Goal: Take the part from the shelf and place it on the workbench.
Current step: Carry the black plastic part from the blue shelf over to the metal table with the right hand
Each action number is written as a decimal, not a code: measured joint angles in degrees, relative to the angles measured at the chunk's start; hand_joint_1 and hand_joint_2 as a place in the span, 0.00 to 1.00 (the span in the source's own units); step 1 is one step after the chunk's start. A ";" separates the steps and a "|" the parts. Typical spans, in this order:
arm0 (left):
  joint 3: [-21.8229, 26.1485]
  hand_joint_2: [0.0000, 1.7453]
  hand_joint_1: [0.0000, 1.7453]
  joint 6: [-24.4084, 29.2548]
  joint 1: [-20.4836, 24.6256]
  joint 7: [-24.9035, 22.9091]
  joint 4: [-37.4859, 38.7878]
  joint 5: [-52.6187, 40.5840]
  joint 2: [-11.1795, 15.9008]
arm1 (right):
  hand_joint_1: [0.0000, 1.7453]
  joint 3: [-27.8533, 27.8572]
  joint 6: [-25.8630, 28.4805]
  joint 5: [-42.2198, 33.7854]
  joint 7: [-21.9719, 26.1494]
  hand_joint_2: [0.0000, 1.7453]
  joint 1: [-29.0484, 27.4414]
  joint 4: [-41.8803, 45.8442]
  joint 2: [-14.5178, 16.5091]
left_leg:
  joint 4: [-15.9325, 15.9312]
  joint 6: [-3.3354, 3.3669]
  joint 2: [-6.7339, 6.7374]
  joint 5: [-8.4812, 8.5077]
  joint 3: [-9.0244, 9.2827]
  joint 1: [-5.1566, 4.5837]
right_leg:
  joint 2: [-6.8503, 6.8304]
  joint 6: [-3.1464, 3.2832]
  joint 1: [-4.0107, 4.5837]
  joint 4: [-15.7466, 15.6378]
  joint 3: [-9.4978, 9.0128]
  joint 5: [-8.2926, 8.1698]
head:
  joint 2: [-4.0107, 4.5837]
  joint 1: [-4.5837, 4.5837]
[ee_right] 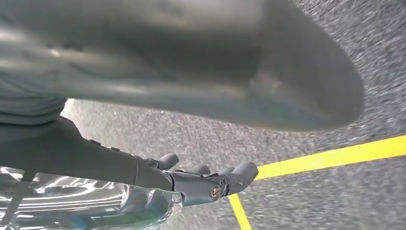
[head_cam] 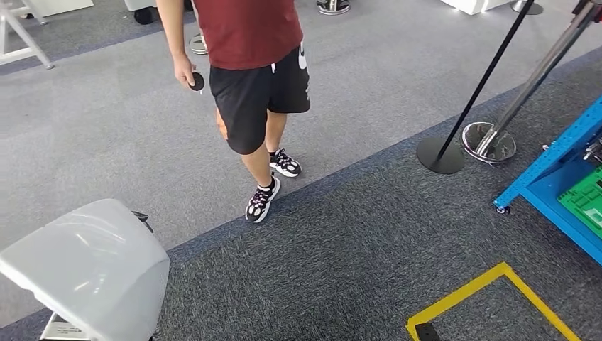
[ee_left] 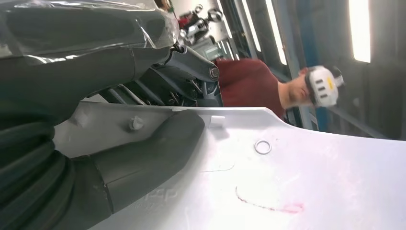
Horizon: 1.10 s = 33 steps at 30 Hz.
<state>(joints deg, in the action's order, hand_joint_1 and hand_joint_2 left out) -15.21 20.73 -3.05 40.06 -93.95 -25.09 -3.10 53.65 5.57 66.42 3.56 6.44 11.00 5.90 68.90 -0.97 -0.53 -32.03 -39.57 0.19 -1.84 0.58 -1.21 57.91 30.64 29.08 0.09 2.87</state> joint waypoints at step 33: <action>1.20 1.00 1.00 0.30 -0.79 0.00 -0.23 0.65 0.73 | 0.00 -0.61 -0.37 0.74 -0.39 0.00 0.02 -0.03 0.60 | -4.33 0.63 2.65 2.59 2.45 -0.36 | -2.64 0.04 0.33 0.67 0.31 0.35 | 0.00 -0.12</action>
<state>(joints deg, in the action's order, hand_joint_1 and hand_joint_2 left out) -14.01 21.03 -3.84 40.06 -94.19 -24.44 -2.37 53.05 5.20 67.16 3.17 6.46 10.97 6.50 64.57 -0.34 2.12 -29.45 -37.12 -0.17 -4.48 0.62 -0.88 58.58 30.95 29.43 0.09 2.75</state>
